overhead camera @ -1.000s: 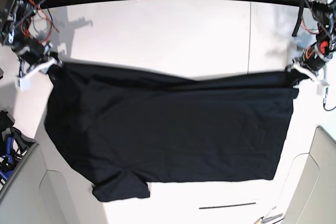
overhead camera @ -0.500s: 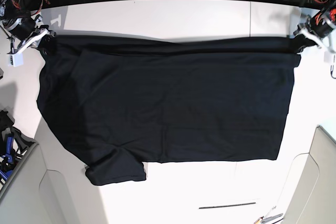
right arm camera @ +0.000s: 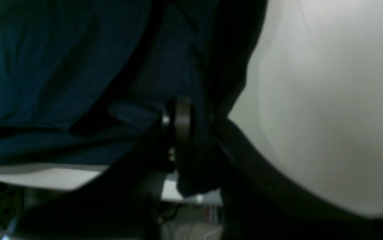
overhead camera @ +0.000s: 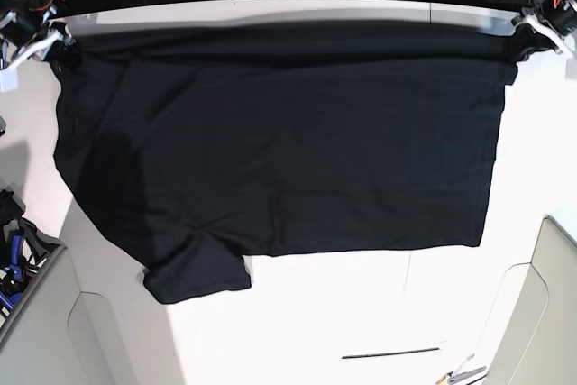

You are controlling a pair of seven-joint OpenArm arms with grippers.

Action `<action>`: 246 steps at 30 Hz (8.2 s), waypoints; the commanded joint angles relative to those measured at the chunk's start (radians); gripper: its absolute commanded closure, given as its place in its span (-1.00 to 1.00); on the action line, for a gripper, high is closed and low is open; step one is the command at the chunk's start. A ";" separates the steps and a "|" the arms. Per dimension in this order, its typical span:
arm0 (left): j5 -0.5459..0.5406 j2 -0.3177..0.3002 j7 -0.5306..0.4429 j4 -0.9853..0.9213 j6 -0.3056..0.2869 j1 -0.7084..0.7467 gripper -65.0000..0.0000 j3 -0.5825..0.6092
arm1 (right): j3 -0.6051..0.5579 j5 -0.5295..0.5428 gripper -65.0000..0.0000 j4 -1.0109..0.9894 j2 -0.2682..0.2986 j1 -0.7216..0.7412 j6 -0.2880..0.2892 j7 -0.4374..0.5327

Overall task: Fold the T-shirt properly
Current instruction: 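Regrasp the shoulder edge with both grippers and pull it taut, then grasp the hem corners with both grippers and fold toward the collar, then grasp the folded edge and fold it again over the collar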

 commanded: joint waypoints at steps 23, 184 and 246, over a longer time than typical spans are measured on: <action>-0.081 -0.003 0.021 0.017 -0.001 -0.013 0.14 -0.262 | 0.188 0.007 -0.16 0.005 0.053 0.044 -0.018 0.121; 0.154 -0.160 -0.005 -0.233 -0.001 -0.531 1.00 0.462 | -0.449 -0.390 0.32 -0.575 -0.089 0.668 -0.027 0.465; 0.008 -0.080 0.168 0.173 0.031 -0.148 0.12 -0.036 | 0.154 -0.041 0.20 0.198 -0.089 0.114 -0.019 -0.036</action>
